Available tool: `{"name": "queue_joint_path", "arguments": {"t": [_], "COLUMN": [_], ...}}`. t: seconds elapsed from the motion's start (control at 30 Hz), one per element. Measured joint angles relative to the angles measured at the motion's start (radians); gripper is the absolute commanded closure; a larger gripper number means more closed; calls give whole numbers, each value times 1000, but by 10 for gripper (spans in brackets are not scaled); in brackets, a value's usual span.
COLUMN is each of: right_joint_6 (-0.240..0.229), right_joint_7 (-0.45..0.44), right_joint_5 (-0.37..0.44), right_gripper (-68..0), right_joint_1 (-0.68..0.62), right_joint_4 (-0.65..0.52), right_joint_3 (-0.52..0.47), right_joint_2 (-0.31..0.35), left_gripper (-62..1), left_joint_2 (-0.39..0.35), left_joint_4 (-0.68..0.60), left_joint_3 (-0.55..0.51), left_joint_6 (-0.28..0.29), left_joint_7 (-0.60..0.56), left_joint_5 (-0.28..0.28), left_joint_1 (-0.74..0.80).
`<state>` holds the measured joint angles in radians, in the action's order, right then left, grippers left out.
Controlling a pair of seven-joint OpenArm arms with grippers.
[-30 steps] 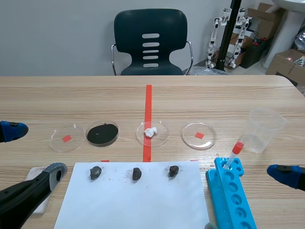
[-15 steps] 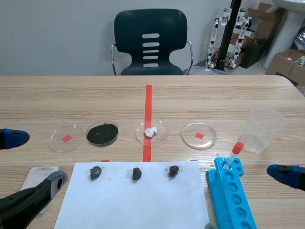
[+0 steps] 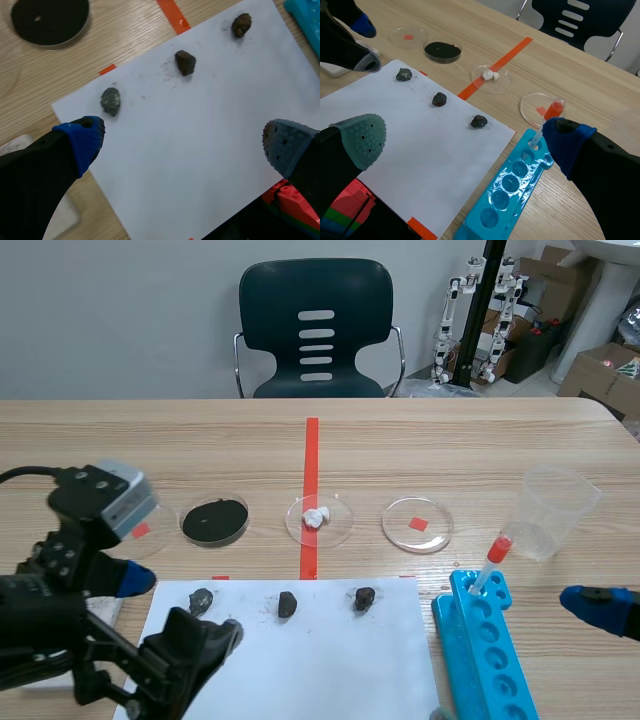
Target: Pick up the right mineral with the left hand
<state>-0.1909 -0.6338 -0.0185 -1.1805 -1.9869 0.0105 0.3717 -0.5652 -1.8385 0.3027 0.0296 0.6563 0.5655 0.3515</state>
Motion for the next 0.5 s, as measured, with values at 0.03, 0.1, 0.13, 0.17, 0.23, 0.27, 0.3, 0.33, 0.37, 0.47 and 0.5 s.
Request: {"name": "queue_joint_path", "arguments": {"t": [0.03,0.1,0.13,0.17,0.23,0.27,0.3,0.33,0.37,0.47,0.5], "right_joint_6": [0,0,0,0,0,0,0,0,0,0,0], "right_joint_7": [0,0,0,0,0,0,0,0,0,0,0], "right_joint_5": [0,0,0,0,0,0,0,0,0,0,0], "right_gripper": [-679,-679,-679,-679,-679,-679,-679,-679,-679,-679,-679], "right_joint_1": [0,0,0,0,0,0,0,0,0,0,0], "right_joint_4": [0,0,0,0,0,0,0,0,0,0,0], "right_joint_3": [0,0,0,0,0,0,0,0,0,0,0], "right_joint_2": [0,0,0,0,0,0,0,0,0,0,0], "left_gripper": [-623,-623,-623,-623,-623,-623,-623,-623,-623,-623,-623], "left_joint_2": [1,21,37,55,99,123,147,170,194,260,280], "left_joint_4": [0,0,0,0,0,0,0,0,3,40,62], "left_joint_3": [43,119,150,183,247,277,307,335,365,450,476], "left_joint_6": [-31,-103,-128,-147,-201,-227,-252,-279,-309,-378,-400], "left_joint_7": [32,100,130,159,205,229,259,285,309,355,369], "left_joint_5": [1,0,-6,-13,-27,-45,-69,-91,-117,-150,-150], "left_joint_1": [-39,-116,-154,-193,-270,-306,-340,-374,-408,-508,-540]}}
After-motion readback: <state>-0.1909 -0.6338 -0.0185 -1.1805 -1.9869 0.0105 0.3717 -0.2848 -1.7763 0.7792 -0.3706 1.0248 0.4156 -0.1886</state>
